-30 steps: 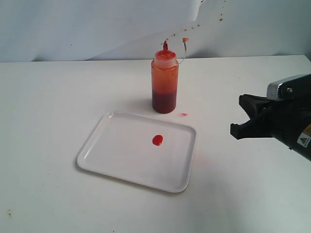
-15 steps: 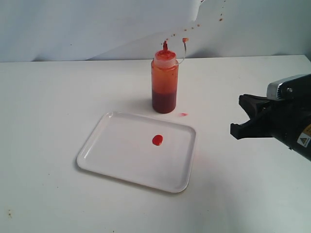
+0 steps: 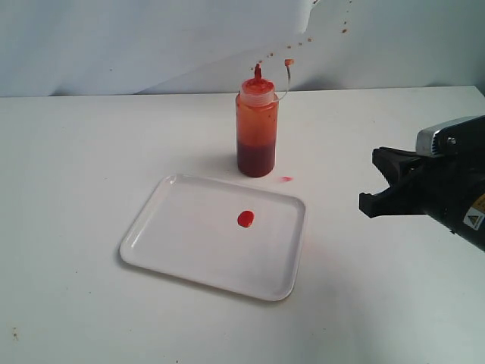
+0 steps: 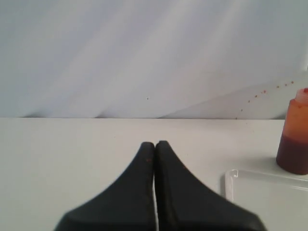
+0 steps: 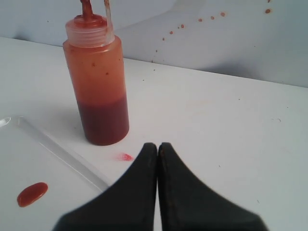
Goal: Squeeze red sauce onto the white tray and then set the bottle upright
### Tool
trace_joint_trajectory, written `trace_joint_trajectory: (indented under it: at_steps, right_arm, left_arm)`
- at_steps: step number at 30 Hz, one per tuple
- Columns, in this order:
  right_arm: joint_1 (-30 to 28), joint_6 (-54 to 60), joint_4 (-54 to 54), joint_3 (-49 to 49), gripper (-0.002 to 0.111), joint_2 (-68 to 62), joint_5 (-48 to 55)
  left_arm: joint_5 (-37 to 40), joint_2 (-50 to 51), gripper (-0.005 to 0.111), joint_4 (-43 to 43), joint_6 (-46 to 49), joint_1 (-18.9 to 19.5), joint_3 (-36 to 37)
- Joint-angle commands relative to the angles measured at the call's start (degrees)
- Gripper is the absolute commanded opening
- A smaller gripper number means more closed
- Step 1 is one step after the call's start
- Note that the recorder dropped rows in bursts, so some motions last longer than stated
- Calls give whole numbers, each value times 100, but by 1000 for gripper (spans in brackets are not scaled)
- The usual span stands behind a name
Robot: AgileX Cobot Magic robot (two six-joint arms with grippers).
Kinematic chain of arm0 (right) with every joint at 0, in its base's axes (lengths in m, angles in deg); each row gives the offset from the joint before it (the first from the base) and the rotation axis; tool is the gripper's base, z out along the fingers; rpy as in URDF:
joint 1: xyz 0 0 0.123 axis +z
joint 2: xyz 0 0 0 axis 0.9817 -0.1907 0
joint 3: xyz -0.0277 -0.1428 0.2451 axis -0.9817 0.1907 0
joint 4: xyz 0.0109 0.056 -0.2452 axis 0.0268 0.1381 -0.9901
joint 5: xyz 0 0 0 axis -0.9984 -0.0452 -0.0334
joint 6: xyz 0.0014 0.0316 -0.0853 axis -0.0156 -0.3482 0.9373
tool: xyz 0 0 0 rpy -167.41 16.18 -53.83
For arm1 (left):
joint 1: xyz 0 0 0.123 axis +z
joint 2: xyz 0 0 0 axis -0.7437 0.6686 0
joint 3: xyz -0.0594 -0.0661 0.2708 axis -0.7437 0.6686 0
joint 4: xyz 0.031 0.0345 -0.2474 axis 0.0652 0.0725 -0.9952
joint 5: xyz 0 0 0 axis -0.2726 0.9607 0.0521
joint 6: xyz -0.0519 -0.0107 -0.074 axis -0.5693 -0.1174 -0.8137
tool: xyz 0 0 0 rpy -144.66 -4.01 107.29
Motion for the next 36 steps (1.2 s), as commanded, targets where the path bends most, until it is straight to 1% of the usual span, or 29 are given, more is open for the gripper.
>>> trace_joint_trajectory:
  at_steps: [1, 5, 8, 10, 12, 27, 31, 36]
  right_arm:
    - [-2, -5, -15, 42, 0, 20, -82]
    - [-2, -5, -15, 42, 0, 20, -82]
    - [-2, -5, -15, 42, 0, 20, -82]
    - [-2, -5, -15, 42, 0, 20, -82]
    - [-2, -5, -15, 42, 0, 20, -82]
    - [-2, -5, -15, 42, 0, 20, -82]
    - [-2, -5, -15, 42, 0, 20, -82]
    - [-2, -5, -15, 42, 0, 20, -82]
  left_arm:
    - [200, -29, 0, -474, 398, 10, 29]
    - [543, -29, 0, -353, 398, 10, 29]
    - [758, -29, 0, -50, 366, 10, 29]
    - [854, -29, 0, 233, 122, 10, 29]
    - [867, -29, 0, 321, -63, 10, 29]
    - [940, -29, 0, 383, -179, 10, 29]
    - [891, -29, 0, 836, -156, 10, 29]
    - [891, -29, 0, 854, -156, 10, 29]
